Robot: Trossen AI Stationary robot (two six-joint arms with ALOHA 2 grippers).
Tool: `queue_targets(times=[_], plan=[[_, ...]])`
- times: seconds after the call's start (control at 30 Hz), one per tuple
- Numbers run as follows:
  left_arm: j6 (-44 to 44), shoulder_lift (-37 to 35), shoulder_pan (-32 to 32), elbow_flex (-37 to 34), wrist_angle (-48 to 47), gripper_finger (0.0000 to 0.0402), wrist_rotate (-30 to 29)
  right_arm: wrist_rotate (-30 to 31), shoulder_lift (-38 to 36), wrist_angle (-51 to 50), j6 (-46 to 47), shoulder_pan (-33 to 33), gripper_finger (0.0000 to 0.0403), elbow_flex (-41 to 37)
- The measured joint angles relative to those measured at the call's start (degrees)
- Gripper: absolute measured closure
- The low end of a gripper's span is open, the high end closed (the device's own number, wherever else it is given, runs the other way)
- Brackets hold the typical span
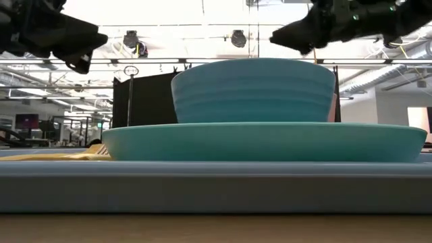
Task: Set up tray
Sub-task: Return to Home Position
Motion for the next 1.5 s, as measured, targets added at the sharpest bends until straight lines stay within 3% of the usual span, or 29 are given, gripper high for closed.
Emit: queue_targets(times=[0.13, 0.27, 0.43, 0.8, 1.0, 1.17, 1.5], plan=[[2.41, -5.95, 0.00, -3.21, -0.14, 0.0295, -0.01, -0.45, -5.91, -0.22, 0.93, -2.05, 0.0250, -4.04], [3.10, -11.61, 0.03, -6.41, -1.27, 0.0295, 1.34, -7.16, -10.97, -0.23, 0.89, -4.26, 0.0250, -6.80], [1.59, -18.10, 0.00, -6.25, -10.11, 0.0295, 2.86, -13.33, -15.81, -0.05, 1.82, -6.44, 0.0250, -9.11], [4.12, -27.64, -0.08, -6.34, -16.67, 0.0295, 3.41, -13.83, -24.83, -2.22, 2.43, -9.14, 0.0250, -14.75], [5.74, -31.61, -1.01, -6.34, -18.71, 0.0295, 3.23, -19.34, -32.38, -4.71, 3.74, -11.11, 0.0250, -17.30], [6.52, -34.08, -2.40, -6.34, -20.05, 0.0295, 2.82, -19.58, -39.01, -7.41, 5.44, -12.78, 0.0250, -19.52], [7.74, -36.40, -5.03, -6.34, -22.38, 0.0295, -3.79, -19.17, -47.38, -10.61, 5.65, -15.57, 0.0250, -22.08]])
